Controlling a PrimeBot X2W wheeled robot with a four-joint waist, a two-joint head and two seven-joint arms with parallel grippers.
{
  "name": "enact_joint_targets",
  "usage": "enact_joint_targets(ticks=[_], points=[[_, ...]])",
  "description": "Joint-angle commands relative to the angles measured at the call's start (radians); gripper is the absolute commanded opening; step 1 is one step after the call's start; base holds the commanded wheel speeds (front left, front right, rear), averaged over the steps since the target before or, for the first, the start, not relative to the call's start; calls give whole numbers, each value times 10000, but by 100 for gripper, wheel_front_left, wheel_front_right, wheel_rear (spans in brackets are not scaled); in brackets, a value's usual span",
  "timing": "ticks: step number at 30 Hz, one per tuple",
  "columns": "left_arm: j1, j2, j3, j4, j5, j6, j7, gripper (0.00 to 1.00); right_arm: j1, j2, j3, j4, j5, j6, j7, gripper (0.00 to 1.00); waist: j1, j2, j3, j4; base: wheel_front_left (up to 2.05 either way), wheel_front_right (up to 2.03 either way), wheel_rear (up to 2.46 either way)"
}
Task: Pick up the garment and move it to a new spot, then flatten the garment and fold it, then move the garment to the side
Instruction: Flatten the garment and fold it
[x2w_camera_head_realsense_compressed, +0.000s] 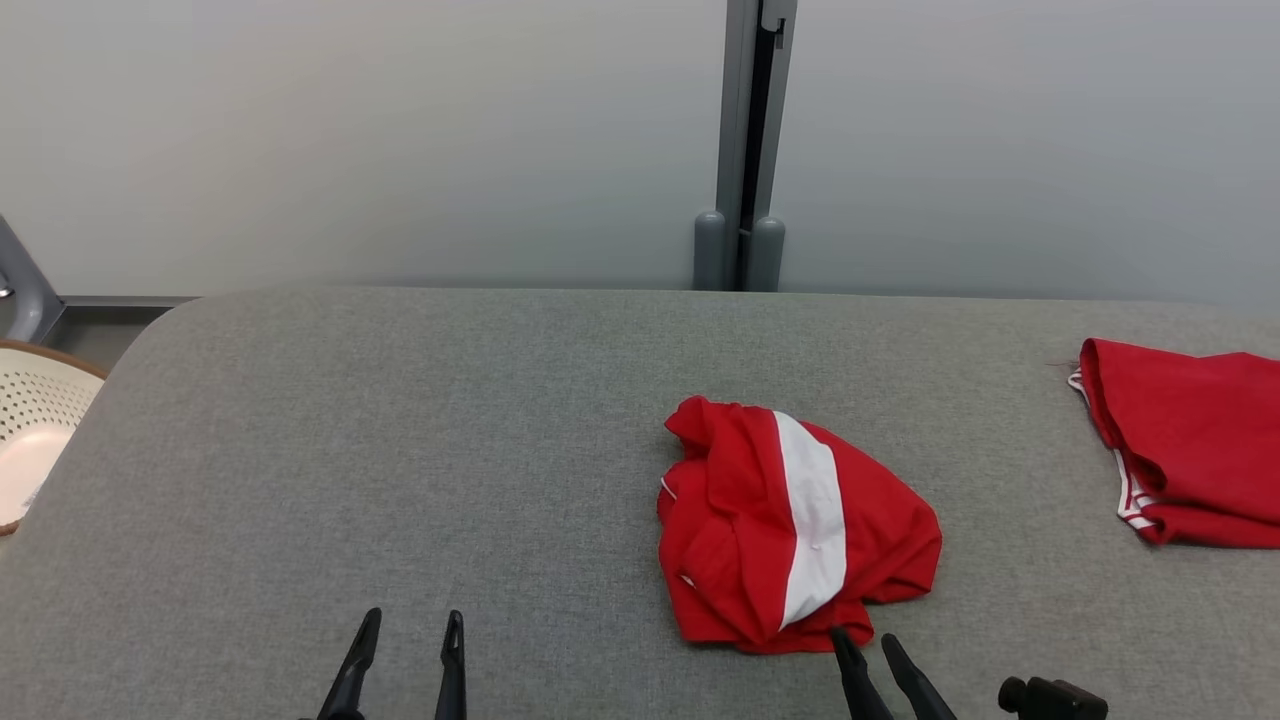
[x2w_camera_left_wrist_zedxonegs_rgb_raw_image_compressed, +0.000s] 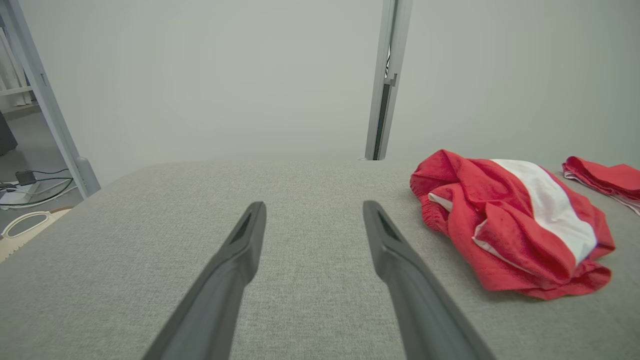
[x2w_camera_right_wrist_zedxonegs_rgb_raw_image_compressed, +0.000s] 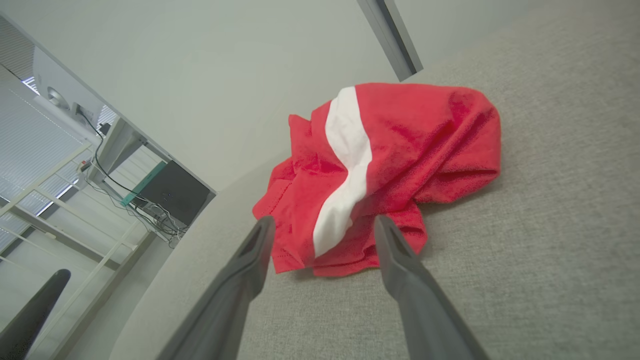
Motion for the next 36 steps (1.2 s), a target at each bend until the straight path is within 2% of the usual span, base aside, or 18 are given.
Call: enact_joint_targets(ticks=[1,2,10,14,15,16,17,23,27,31,36], points=[[-220,26,-66,28,158,19,4,100,-432,-227,301,391,571,-3,-2,100,-1,0,144,161,0,0,0],[-220,26,-66,28,158,19,4,100,-432,-227,301,391,571,-3,-2,100,-1,0,144,161,0,0,0],[-500,29,-476,48,435,-135,4,100,-1828,-835,1675,1202,3087,-3,102,100,-1,0,748,600,0,0,0],[-731,26,-665,26,295,-167,4,100,-2614,-1127,2191,1523,3669,-3,104,100,-1,0,1234,776,0,0,0],[-805,29,-702,35,262,-148,5,100,-2793,-1179,2332,1564,3772,-3,92,97,-1,0,1348,806,0,0,0],[-898,31,-728,35,224,-130,4,100,-3002,-1257,2548,1559,3790,-3,85,40,-1,0,1453,827,0,0,0],[-985,28,-764,24,161,-130,4,100,-3234,-1359,2730,1529,3725,-3,66,0,-1,0,1554,846,0,0,0],[-1368,29,-842,85,6,-192,4,100,-4490,-1645,3227,922,2788,-3,-23,0,-1,0,1842,788,0,0,0],[-1484,31,-815,203,129,-222,4,100,-4689,-1805,3789,-279,2110,-3,-19,0,-1,0,1683,668,0,0,0],[-1431,26,-796,188,195,-229,4,100,-4248,-2874,4890,-1034,1450,-3,-12,0,-1,0,1596,587,0,0,0],[-1274,27,-512,96,345,-312,4,100,-3327,-5086,5397,-1885,1072,-3,901,0,-1,0,1792,223,0,0,0]])
